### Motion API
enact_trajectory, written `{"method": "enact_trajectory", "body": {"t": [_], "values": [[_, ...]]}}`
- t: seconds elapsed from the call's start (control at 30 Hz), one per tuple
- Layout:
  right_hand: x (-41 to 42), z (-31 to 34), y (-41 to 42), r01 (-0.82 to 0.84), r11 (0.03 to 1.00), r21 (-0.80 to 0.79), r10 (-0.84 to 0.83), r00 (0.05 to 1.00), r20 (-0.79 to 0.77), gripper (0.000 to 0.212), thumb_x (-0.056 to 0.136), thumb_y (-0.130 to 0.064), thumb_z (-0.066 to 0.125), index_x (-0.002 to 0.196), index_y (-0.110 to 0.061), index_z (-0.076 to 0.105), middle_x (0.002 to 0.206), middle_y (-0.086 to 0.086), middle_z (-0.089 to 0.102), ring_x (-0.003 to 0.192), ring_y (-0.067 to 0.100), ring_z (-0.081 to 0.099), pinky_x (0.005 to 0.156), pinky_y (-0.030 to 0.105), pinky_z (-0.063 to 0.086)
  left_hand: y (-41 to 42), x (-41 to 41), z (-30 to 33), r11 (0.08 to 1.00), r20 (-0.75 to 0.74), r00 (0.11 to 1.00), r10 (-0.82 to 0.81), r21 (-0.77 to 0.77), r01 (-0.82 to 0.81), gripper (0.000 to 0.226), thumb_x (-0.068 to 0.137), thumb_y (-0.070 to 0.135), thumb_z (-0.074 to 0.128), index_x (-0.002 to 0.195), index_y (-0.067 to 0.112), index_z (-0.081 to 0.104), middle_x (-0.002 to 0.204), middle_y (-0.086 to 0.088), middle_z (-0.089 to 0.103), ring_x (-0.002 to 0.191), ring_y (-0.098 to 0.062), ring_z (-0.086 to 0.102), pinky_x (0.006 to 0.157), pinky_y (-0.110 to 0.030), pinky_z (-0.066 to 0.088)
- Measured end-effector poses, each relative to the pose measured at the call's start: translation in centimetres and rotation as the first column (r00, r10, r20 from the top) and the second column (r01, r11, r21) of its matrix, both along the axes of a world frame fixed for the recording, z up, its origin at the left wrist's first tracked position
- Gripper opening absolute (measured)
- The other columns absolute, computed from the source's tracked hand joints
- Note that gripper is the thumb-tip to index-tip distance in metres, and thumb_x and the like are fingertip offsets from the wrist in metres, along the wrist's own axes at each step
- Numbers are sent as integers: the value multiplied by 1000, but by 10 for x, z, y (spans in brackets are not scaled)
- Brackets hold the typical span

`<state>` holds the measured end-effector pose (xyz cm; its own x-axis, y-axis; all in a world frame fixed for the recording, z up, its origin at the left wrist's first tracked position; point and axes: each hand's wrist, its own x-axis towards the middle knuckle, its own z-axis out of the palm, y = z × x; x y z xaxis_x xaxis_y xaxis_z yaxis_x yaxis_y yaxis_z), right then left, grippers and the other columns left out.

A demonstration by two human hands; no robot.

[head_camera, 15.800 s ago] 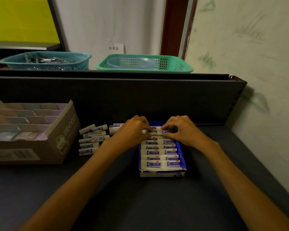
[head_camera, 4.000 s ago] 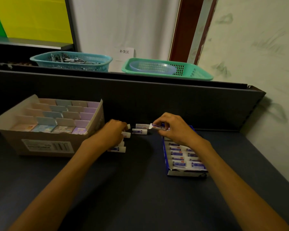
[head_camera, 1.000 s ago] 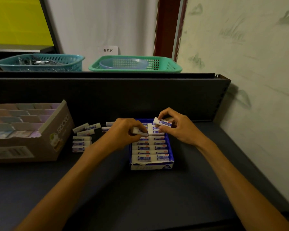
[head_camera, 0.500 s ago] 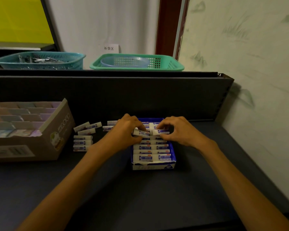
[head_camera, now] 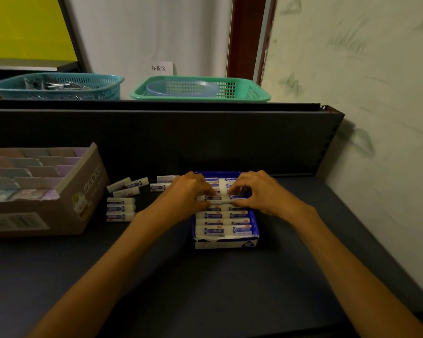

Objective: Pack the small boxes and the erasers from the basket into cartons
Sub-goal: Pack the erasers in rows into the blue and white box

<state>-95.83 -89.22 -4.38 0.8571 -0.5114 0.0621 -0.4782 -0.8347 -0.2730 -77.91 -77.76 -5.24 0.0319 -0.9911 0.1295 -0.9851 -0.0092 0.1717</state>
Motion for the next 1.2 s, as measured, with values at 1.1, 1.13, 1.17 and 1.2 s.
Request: {"method": "enact_trajectory", "body": {"t": [1.1,1.13,1.17,1.2], "values": [[5,1,0,-14,995,98,15,1000,-11,24,84,-28,69,105,-30,57,109,-14,49,103,4,48,99,34,41,5,-7,4,1000,35,999,-8,-22,8,33,91,31,56,123,23,57,128,2,48,117,-12,44,96,-29,40],[6,1,1,-14,995,99,15,1000,-6,25,83,-29,69,105,-30,57,110,-13,50,103,5,49,98,35,42,6,-6,3,1000,26,1000,-2,-25,3,34,90,32,56,123,23,57,128,2,49,116,-12,44,95,-28,40],[7,2,1,-16,995,98,15,1000,12,26,83,-31,69,106,-31,57,111,-12,51,103,5,50,98,35,43,7,-5,3,999,16,1000,5,-32,-4,36,90,34,57,124,23,56,127,2,50,116,-12,44,94,-27,40],[9,3,2,-18,996,92,14,999,40,28,83,-33,69,107,-31,56,111,-12,52,102,6,51,97,36,44,10,-3,4,999,9,1000,14,-48,-14,37,89,35,57,125,24,55,127,2,51,116,-12,44,93,-27,39]]}}
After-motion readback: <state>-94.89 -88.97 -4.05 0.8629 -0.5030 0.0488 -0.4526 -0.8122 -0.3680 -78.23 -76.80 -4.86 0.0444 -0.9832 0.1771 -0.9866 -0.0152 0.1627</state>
